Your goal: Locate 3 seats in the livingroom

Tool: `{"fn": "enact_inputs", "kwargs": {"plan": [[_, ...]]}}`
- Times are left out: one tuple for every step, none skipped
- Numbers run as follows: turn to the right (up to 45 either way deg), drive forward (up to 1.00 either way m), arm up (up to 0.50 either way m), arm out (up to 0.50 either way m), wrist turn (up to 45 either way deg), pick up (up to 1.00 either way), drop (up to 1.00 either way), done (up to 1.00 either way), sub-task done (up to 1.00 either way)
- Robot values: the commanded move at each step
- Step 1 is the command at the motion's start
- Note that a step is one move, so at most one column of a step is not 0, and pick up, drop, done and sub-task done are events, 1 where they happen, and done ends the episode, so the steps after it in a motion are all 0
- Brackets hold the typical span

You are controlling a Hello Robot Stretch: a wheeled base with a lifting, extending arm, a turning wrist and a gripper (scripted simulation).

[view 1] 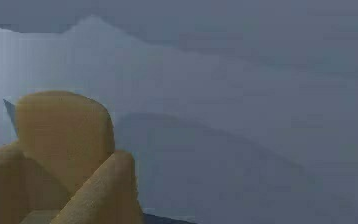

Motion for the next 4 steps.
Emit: {"fn": "enact_inputs", "kwargs": {"plan": [[45.0,0.0,0.0,0.0,0.0,0.0,0.0,0.0,0.0],[45.0,0.0,0.0,0.0,0.0,0.0,0.0,0.0,0.0],[9.0,0.0,0.0,0.0,0.0,0.0,0.0,0.0,0.0],[0.0,0.45,0.0,0.0,0.0,0.0,0.0,0.0,0.0]]}}
